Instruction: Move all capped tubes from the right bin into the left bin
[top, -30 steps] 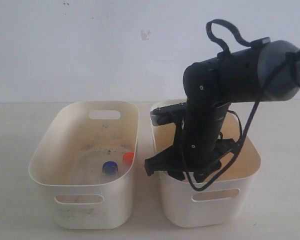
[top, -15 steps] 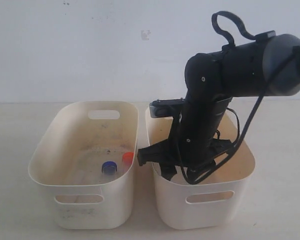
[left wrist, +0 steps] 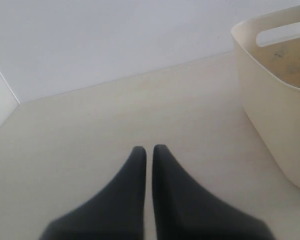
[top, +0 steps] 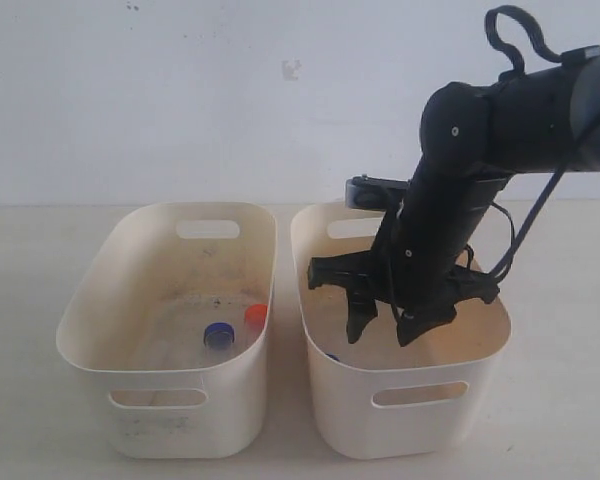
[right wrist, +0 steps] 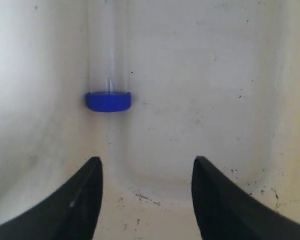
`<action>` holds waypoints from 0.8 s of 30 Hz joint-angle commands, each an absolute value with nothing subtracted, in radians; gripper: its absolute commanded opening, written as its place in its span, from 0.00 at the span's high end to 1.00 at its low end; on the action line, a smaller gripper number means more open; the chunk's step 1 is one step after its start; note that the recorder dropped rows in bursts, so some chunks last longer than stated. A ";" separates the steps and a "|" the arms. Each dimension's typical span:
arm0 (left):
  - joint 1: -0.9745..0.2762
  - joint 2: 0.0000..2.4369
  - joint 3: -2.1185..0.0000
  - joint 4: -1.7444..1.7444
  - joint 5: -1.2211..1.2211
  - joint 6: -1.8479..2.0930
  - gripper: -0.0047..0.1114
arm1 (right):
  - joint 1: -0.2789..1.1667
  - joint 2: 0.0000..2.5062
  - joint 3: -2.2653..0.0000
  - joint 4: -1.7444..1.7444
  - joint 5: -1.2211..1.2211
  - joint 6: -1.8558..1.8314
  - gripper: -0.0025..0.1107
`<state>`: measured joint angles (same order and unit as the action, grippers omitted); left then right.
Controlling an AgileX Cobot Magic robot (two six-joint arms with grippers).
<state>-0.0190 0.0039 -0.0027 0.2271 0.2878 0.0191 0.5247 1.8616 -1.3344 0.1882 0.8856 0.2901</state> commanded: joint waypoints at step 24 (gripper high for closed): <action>-0.021 0.000 0.000 0.229 0.284 0.020 0.92 | 0.517 1.895 -1.338 0.218 0.906 0.278 0.53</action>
<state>-0.0190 0.0039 -0.0027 0.2271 0.2878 0.0191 0.5209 1.8988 -1.3344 0.2193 0.8971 0.2801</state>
